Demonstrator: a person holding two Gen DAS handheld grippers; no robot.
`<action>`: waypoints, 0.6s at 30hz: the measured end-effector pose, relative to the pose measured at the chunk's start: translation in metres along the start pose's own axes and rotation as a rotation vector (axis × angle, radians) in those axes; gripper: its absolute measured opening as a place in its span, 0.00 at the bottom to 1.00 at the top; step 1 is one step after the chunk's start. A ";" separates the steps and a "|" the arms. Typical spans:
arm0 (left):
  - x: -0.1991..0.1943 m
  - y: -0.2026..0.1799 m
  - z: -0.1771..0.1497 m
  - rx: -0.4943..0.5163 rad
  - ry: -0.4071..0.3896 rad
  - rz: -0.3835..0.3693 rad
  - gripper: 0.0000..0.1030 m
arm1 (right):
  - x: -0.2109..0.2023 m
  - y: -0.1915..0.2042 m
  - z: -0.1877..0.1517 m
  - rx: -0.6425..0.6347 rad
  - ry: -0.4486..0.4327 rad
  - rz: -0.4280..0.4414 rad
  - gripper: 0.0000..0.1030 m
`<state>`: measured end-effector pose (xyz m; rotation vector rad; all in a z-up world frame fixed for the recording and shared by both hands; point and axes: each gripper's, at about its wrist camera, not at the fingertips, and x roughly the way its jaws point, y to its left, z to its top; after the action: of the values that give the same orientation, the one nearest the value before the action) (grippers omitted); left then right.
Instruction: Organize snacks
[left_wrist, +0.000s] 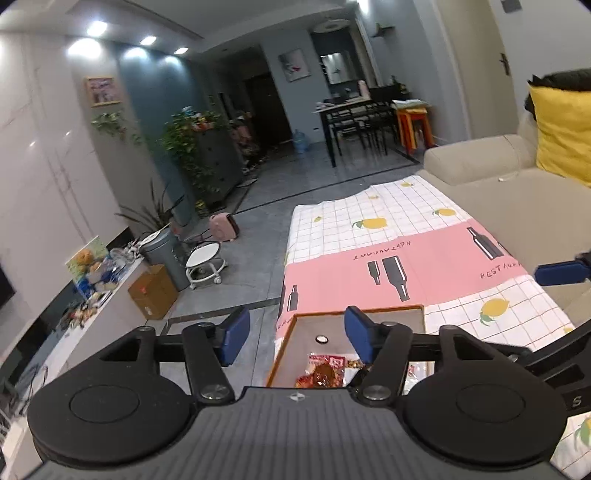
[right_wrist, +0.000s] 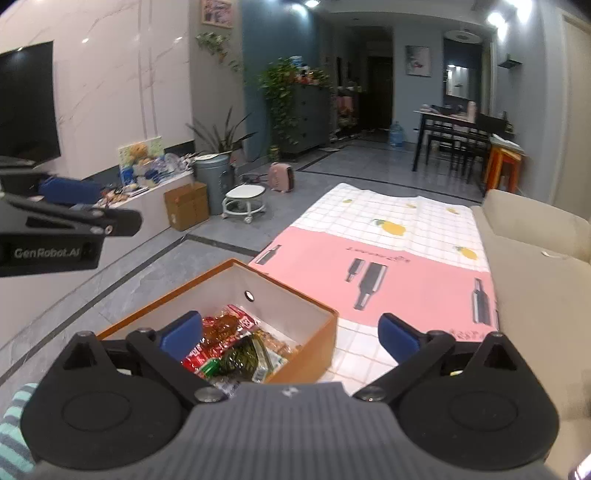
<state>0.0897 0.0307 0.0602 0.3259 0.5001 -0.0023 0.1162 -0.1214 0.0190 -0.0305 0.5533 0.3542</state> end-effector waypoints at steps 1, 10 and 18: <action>-0.003 -0.001 -0.003 -0.013 0.001 0.004 0.71 | -0.006 -0.001 -0.003 0.008 -0.002 -0.009 0.96; -0.021 -0.008 -0.031 -0.103 0.042 -0.008 0.75 | -0.044 0.007 -0.027 0.018 -0.041 -0.035 0.96; -0.010 -0.015 -0.063 -0.150 0.151 -0.027 0.75 | -0.041 0.020 -0.049 -0.047 -0.027 -0.061 0.96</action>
<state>0.0494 0.0350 0.0080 0.1727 0.6507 0.0339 0.0521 -0.1214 -0.0005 -0.0874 0.5161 0.3072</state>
